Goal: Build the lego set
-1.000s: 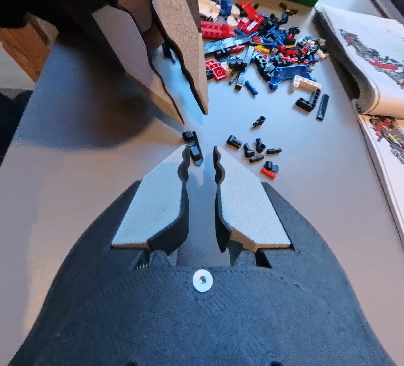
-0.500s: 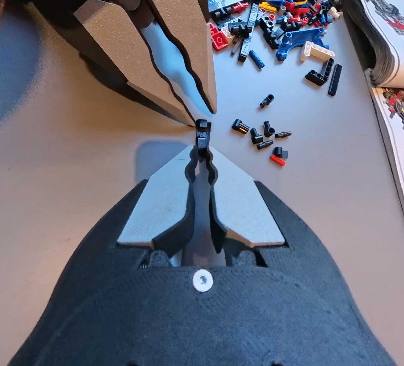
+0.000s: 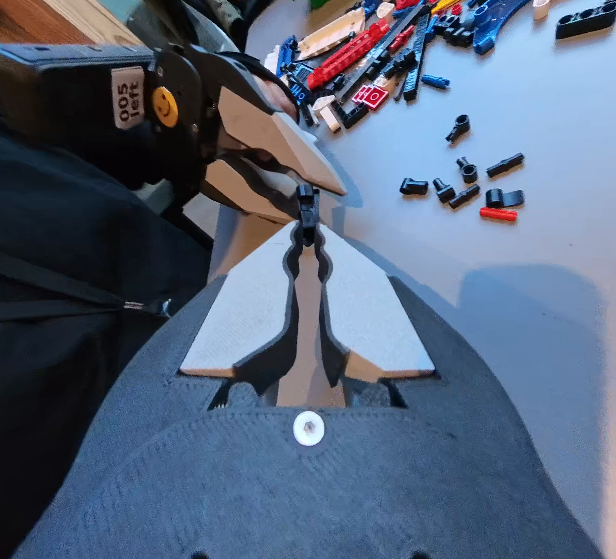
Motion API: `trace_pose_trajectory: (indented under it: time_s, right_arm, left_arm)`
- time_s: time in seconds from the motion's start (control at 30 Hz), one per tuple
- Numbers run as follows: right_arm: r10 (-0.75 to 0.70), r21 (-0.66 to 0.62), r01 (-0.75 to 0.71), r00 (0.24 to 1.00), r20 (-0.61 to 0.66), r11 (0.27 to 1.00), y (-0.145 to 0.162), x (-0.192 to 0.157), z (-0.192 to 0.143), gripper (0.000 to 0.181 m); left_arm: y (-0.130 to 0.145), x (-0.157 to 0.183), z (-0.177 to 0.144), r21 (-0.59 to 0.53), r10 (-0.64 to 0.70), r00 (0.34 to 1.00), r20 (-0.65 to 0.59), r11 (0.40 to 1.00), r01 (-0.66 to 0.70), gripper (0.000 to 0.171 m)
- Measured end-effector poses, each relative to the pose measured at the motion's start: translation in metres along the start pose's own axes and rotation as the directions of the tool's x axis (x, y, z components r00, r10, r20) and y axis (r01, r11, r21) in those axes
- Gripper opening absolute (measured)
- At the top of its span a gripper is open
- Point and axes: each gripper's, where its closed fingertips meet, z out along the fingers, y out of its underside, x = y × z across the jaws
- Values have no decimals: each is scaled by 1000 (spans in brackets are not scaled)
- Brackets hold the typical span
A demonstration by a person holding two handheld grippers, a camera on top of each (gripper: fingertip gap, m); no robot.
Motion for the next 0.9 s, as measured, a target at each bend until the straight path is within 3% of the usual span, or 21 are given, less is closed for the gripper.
trace_pose_trajectory:
  time_s: [0.23,0.37,0.47,0.6,0.67,0.73,0.83,0.9]
  right_arm:
    - [43,-79,-45,999,-30,996,11,8,8,3]
    - [41,-36,-43,998,-50,998,5,11,4,3]
    - [0,61,5,996,-86,998,-10,15,-6,12]
    - [-54,88,61,996,-74,994,-14,9,-9,16]
    - [-106,42,109,992,-75,993,-8,5,-4,21]
    - [-176,-17,175,978,-112,984,-2,5,2,22]
    - [-282,-82,271,939,-196,959,2,9,10,26]
    - [-334,-107,318,913,-235,942,2,11,13,24]
  left_arm:
    - [-6,7,-5,44,-54,995,-88,997,58,5]
    - [-3,6,-2,-6,-210,965,-157,977,212,5]
    - [4,9,-1,-115,-466,837,-286,884,453,4]
    - [-4,11,-9,-235,-730,466,-500,633,738,4]
    - [-5,6,-13,-267,-768,347,-539,546,794,5]
    - [1,2,-13,-271,-782,348,-516,535,800,5]
    - [2,7,-15,-282,-763,393,-514,583,762,5]
    - [-4,10,-19,-286,-749,374,-547,587,758,5]
